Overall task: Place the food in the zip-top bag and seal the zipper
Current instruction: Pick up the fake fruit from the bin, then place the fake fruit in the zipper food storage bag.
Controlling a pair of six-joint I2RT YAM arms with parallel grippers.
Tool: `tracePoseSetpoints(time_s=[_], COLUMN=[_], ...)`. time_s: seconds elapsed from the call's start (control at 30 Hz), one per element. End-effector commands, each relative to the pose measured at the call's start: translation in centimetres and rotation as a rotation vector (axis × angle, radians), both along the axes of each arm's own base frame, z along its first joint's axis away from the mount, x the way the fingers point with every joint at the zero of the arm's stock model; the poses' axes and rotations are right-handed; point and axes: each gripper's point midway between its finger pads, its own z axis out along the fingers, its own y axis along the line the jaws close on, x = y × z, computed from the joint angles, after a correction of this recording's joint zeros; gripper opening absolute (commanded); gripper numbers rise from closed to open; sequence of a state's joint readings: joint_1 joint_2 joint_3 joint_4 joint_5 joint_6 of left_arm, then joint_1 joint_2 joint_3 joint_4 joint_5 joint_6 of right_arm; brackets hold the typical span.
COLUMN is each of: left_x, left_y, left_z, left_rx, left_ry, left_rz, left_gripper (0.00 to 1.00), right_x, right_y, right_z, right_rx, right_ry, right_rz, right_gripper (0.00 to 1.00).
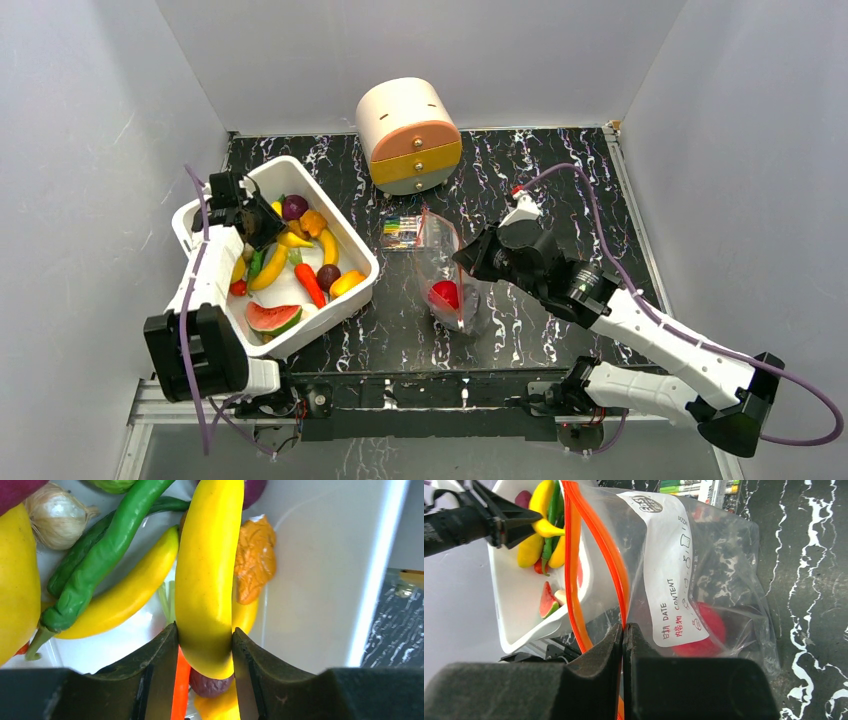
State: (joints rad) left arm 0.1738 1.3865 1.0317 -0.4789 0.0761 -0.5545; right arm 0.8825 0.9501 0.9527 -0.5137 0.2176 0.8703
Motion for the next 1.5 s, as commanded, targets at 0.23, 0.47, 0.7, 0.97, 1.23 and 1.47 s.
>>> tracePoseSetpoints(time_s=[0.23, 0.47, 0.7, 0.97, 1.23, 1.47], left_x=[-1.1, -2.2, -3.8, -6.2, -8.9, -11.5], left_y=[-2.4, -6.4, -11.6, -16.4, -20.3, -22.9], left_z=[8.4, 11.9, 15.1, 17.8, 19.2, 20.2], left_rx=[-0.048, -0.159, -0.328, -0.474, -0.582, -0.72], left_ry=[-0.176, -0.294, -0.394, -0.483, -0.546, -0.537], left_rz=[-0.109, -0.272, -0.467, -0.587, -0.701, -0.806], left_gripper=[0.23, 0.24, 0.25, 0.25, 0.26, 0.27], right_x=[1.8, 2.4, 3.0, 3.4, 3.8, 4.0], right_y=[0.5, 1.1, 0.7, 1.0, 1.6, 1.7], right_z=[3.0, 3.1, 4.5, 4.9, 5.6, 5.9], right_rx=[0.017, 0.006, 0.015, 0.047, 0.078, 0.083], right_ry=[-0.076, -0.073, -0.104, -0.094, -0.099, -0.109], right_rz=[-0.041, -0.046, -0.077, -0.106, -0.106, -0.113], right_gripper=[0.0, 0.0, 0.0, 0.0, 0.0, 0.0])
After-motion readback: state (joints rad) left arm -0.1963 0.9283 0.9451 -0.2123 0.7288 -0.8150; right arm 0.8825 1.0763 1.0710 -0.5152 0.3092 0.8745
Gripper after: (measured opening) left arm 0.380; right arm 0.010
